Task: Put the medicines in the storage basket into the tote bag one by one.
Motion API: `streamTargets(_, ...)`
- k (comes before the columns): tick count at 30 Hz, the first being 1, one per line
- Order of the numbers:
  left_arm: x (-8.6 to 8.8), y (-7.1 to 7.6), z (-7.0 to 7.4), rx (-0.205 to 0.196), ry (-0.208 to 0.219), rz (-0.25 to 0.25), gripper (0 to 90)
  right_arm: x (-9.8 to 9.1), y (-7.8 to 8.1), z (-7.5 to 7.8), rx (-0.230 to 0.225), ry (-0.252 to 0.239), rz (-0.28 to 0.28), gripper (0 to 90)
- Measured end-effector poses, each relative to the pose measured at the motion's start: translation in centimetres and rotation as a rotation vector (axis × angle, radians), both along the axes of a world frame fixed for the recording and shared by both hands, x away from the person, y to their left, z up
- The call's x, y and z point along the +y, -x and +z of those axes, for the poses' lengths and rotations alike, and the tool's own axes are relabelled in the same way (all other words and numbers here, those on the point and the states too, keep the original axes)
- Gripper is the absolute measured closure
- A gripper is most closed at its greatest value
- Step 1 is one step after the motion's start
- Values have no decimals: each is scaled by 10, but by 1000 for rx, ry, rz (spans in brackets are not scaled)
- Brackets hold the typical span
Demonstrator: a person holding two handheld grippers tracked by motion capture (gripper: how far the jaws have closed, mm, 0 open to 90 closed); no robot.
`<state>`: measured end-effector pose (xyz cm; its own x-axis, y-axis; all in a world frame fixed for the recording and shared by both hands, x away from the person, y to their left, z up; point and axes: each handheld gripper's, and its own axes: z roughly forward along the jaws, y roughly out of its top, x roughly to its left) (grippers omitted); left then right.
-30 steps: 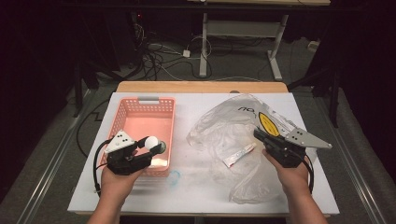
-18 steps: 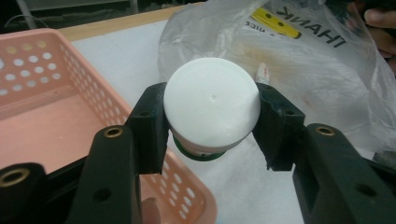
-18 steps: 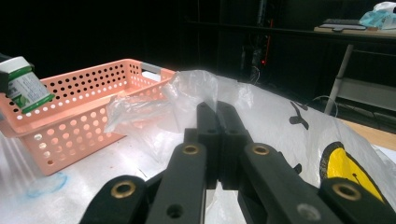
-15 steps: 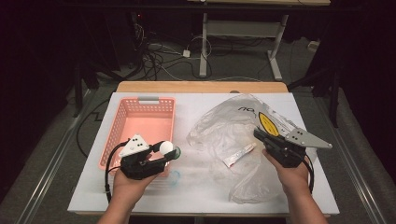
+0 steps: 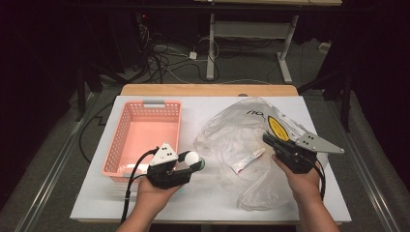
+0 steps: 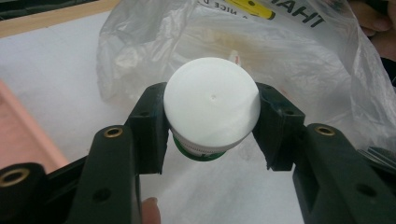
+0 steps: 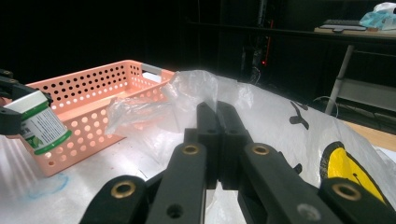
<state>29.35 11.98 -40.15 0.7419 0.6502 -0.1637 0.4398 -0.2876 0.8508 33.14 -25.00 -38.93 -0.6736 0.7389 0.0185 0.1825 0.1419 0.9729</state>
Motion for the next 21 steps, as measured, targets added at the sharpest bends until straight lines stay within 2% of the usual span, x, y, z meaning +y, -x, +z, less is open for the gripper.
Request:
streamTargets(16,-48,-18,-5,-8,9,-38,487,-1,-1,0,1,-7,2,900)
streamTargets(21,-61,-29,-8,-9,-5,-42,487,0,-1,0,0,-5,5,900)
